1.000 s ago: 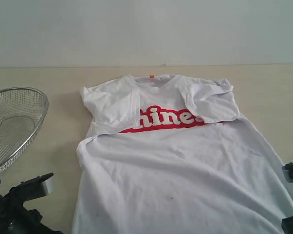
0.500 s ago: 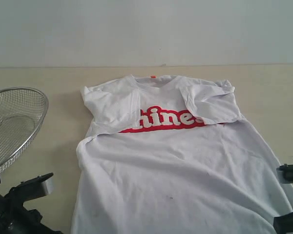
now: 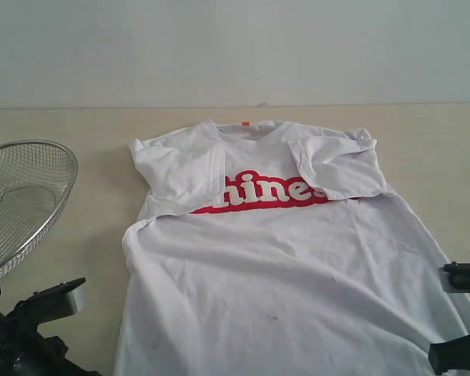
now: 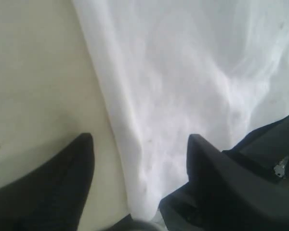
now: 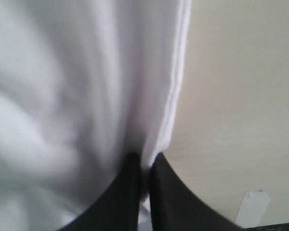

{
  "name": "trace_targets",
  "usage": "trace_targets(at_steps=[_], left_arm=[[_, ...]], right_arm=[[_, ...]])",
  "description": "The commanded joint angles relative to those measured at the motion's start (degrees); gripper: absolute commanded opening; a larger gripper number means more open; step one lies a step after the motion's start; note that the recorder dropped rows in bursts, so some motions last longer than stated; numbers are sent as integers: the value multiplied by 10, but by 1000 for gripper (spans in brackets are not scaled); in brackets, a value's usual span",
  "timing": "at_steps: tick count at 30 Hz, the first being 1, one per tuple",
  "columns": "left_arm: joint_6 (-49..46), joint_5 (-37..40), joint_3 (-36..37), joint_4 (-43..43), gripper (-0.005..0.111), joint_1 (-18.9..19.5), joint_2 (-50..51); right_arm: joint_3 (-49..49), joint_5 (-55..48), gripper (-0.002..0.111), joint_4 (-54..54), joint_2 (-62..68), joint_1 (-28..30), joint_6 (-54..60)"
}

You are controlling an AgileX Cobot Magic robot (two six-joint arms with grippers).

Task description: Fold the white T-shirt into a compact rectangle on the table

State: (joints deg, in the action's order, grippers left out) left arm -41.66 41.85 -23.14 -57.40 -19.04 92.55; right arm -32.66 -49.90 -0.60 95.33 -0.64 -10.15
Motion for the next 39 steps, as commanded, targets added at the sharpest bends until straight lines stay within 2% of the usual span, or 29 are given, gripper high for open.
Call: trace_targets(at_steps=[1, 4, 6, 9, 14, 18, 24, 32, 39], left_arm=[[7, 20, -2, 0, 55, -4, 1], [24, 39, -12, 5, 55, -4, 1], [39, 45, -20, 39, 55, -4, 1], [77, 11, -22, 71, 56, -4, 1], [84, 1, -22, 67, 61, -4, 14], [79, -30, -29, 56, 60, -4, 33], [55, -10, -56, 28, 60, -4, 70], [-4, -9, -57, -23, 60, -4, 125], [-31, -13, -62, -47, 51, -4, 141]], right_arm=[[0, 32, 0, -20, 6, 2, -6], [0, 32, 0, -20, 6, 2, -6], [0, 30, 0, -20, 6, 2, -7], [0, 30, 0, -20, 6, 2, -7], [0, 31, 0, -19, 6, 2, -6], [0, 34, 0, -12, 6, 2, -3], [0, 32, 0, -12, 6, 2, -3], [0, 32, 0, -12, 6, 2, -3], [0, 32, 0, -12, 6, 2, -3]])
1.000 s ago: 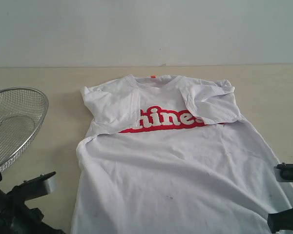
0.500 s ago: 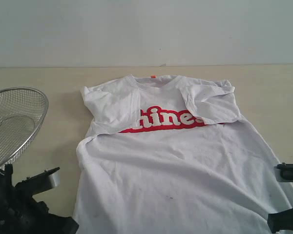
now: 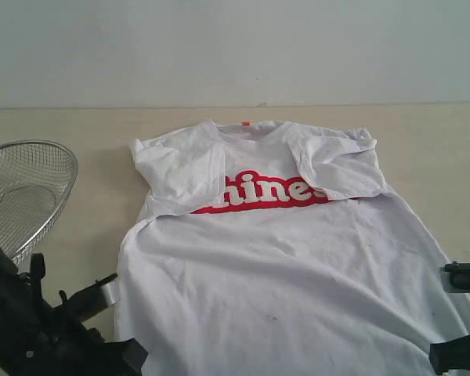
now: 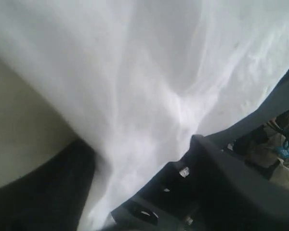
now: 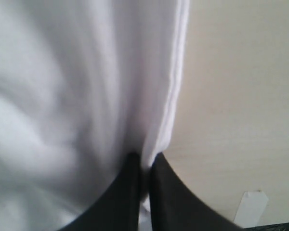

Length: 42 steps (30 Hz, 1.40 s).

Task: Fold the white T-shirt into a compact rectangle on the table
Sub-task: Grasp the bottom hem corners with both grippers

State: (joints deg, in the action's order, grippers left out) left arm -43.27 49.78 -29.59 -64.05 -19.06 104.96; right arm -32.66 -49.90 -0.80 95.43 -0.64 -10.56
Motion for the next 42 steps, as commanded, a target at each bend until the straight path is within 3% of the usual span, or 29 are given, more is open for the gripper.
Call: trace_targets(at_steps=[1, 8, 16, 31, 42], left_arm=[[-18, -93, 2, 19, 49, -3, 17], [-34, -119, 2, 17, 5, -3, 17], [-68, -123, 2, 21, 5, -3, 8], [-73, -114, 2, 4, 5, -1, -133], [-68, -83, -53, 1, 5, -1, -150]], right_arm=[[0, 32, 0, -10, 5, 2, 1], [-1, 33, 0, -10, 5, 2, 1], [-12, 17, 0, 30, -9, 2, 34], [-12, 14, 0, 125, -134, 2, 115], [-19, 53, 0, 225, -162, 2, 179]])
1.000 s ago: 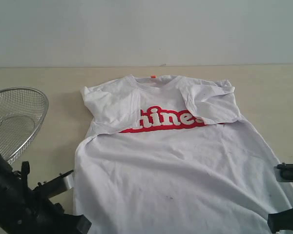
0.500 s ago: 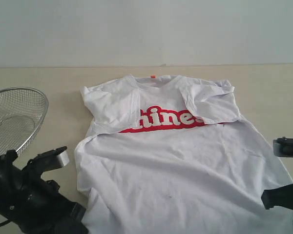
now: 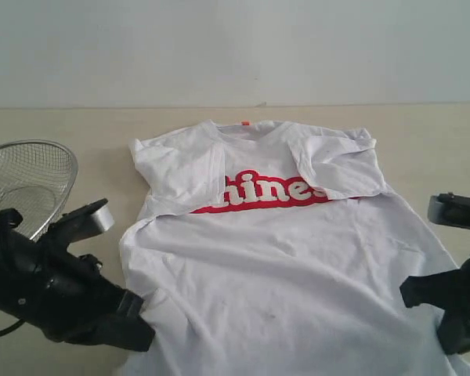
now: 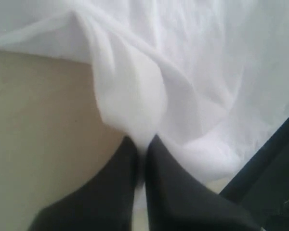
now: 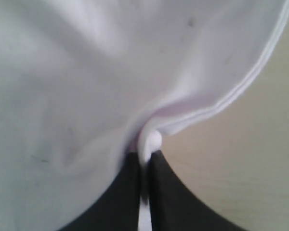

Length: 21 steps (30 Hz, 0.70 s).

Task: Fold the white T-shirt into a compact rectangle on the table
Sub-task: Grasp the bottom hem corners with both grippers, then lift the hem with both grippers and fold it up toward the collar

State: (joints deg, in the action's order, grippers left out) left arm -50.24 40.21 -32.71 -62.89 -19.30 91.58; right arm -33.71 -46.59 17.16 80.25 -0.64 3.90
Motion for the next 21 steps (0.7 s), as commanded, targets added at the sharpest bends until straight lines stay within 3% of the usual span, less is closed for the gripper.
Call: trace_targets(at_steps=[1, 5, 15, 21], left_arm=[[7, 15, -28, -11, 5, 1, -21], [15, 17, -46, -11, 5, 1, -45], [28, 35, -94, -7, 5, 55, -66], [28, 37, -127, -4, 5, 67, -58]], right_arm=[[-14, 20, 0, 51, -11, 2, 37], [-34, 22, 0, 65, -11, 2, 42], [-111, 26, 0, 80, -4, 2, 42], [-149, 39, 0, 88, 31, 2, 42]])
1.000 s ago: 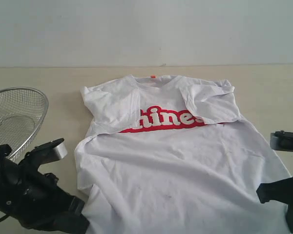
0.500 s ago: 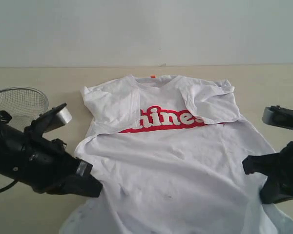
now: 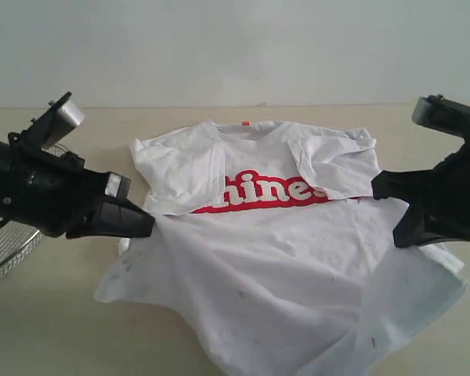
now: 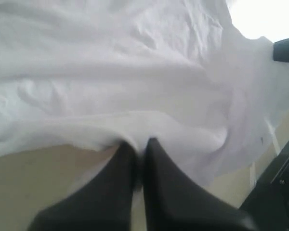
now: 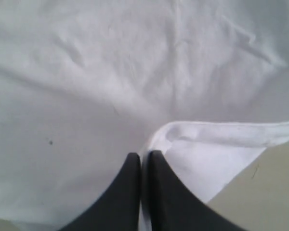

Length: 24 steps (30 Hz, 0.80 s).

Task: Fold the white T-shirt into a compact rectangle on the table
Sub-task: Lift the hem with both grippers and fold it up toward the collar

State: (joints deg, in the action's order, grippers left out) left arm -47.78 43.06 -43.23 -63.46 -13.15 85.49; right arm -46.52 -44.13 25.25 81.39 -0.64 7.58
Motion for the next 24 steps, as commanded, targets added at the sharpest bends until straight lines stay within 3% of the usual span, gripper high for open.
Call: trace_targets(at_steps=[1, 10, 17, 24], left_arm=[[4, 8, -26, 2, 5, 6, 6], [7, 2, -93, 5, 5, 9, 66], [7, 5, -178, 7, 5, 50, 117], [20, 3, -250, 16, 5, 53, 186]], right_arm=[[-25, 20, 0, 9, 28, 2, 5], [-93, 57, 0, 25, 80, 2, 4], [-175, 74, 0, 29, 145, 2, 2], [-246, 93, 0, 29, 209, 3, -2]])
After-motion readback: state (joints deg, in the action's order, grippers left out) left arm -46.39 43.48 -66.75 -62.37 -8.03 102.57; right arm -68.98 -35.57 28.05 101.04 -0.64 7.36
